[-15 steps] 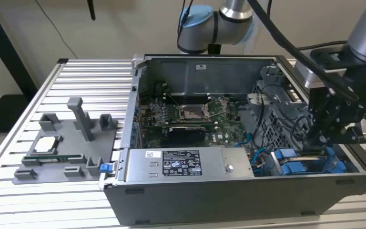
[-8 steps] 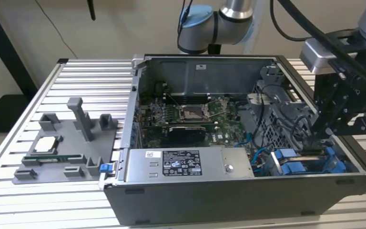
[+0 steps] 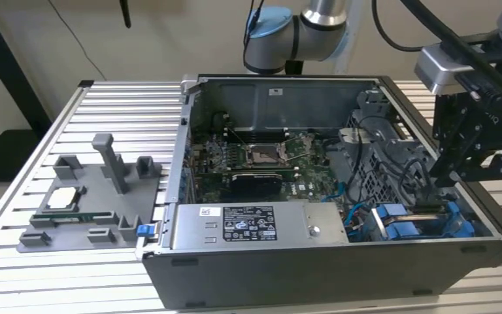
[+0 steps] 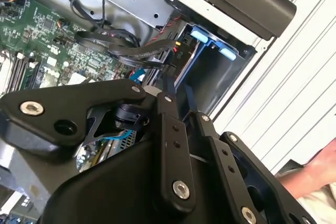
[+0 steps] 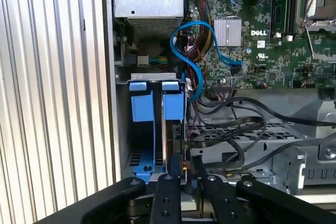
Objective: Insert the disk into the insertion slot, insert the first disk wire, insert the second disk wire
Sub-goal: 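Insert the second disk wire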
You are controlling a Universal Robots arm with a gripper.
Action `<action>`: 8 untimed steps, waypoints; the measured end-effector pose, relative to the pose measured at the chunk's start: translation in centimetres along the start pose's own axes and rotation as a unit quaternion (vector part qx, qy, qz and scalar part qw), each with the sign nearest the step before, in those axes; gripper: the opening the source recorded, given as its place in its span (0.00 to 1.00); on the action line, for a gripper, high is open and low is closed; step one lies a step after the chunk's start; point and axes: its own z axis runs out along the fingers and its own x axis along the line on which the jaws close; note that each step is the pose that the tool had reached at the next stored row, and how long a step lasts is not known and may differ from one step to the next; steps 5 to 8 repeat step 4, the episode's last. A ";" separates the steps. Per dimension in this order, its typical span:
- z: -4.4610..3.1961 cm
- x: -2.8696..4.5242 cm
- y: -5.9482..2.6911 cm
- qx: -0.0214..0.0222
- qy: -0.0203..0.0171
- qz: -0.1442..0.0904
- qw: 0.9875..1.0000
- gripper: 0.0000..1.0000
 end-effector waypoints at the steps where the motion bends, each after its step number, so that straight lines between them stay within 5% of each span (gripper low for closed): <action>1: -0.01 0.00 0.00 0.000 0.000 0.000 1.000 1.00; 8: -0.01 0.00 0.00 0.000 0.000 0.000 1.000 1.00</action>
